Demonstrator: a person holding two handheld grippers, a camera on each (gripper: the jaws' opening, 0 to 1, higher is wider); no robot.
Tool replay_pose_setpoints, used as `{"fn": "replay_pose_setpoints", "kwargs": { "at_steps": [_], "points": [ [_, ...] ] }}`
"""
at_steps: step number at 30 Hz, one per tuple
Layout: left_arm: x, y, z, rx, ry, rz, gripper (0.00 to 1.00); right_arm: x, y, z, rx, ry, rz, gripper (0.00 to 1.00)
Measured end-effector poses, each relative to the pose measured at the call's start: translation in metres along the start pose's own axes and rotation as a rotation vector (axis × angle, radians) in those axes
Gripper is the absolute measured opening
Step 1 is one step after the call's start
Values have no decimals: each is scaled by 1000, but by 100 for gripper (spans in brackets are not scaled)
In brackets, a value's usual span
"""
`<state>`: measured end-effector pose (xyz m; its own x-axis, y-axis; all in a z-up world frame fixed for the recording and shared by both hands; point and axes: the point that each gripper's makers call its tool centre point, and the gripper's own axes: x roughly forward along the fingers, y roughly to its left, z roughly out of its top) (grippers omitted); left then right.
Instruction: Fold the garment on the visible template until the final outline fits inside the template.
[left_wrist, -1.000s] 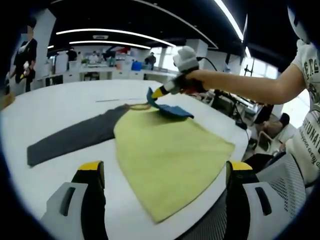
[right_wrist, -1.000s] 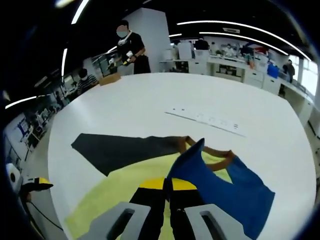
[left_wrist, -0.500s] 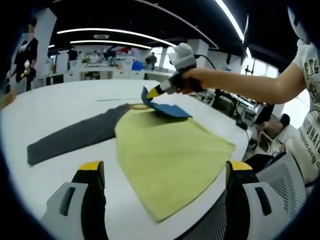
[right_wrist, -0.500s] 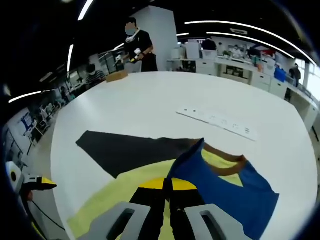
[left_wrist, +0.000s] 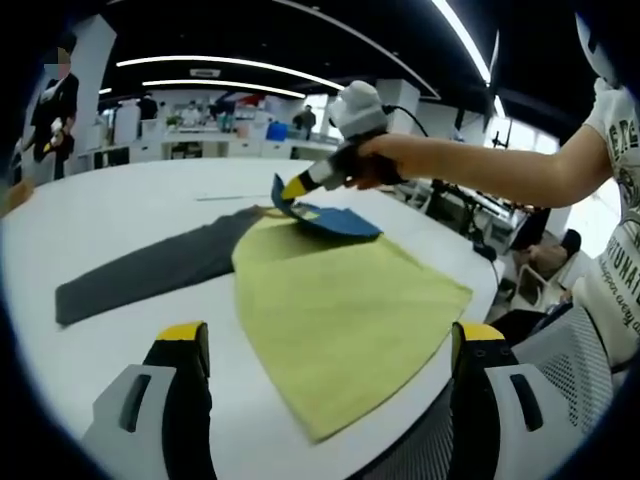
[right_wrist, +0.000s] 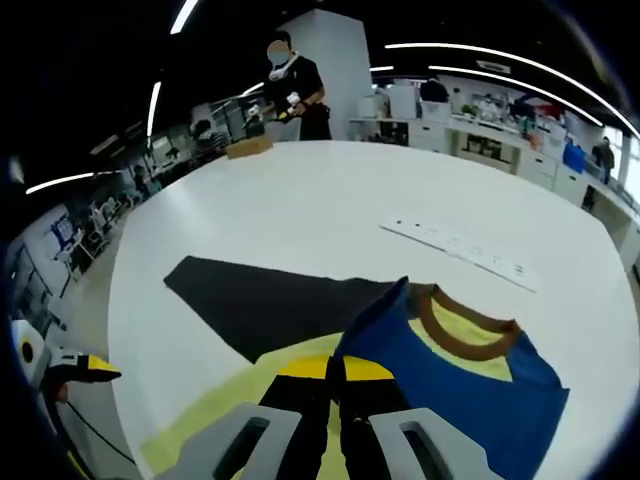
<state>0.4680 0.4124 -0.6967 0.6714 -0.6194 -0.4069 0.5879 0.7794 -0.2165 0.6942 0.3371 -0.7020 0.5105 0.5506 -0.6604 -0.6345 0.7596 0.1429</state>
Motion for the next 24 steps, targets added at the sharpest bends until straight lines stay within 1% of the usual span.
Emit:
{"fn": "replay_pose_setpoints", "kwargs": {
  "at_steps": [4,8,14,16,17,19,23,24],
  "points": [
    [-3,3,-1,-2,2,9,98,5,9,-1,-17,7,14,0],
    [-4,4,-1,-4,1,13,98,9,12,-5,-21,13,15,0],
    [-5,4,-2,-6,1,16,98,18,15,-16,-43,38,17,0],
    [-5,4,-3,-5,3,17,98,21,14,-19,-12,36,13,0],
    [-5,4,-3,-5,3,17,98,23,13,-18,19,23,14,0],
    [-5,4,-3,-4,4,17,98,27,15,-20,60,18,26,0],
    [-3,3,-2,4,5,13,98,33,19,-27,67,22,40,0],
    [-3,3,-2,5,4,11,98,34,23,-28,82,18,58,0]
  ]
}}
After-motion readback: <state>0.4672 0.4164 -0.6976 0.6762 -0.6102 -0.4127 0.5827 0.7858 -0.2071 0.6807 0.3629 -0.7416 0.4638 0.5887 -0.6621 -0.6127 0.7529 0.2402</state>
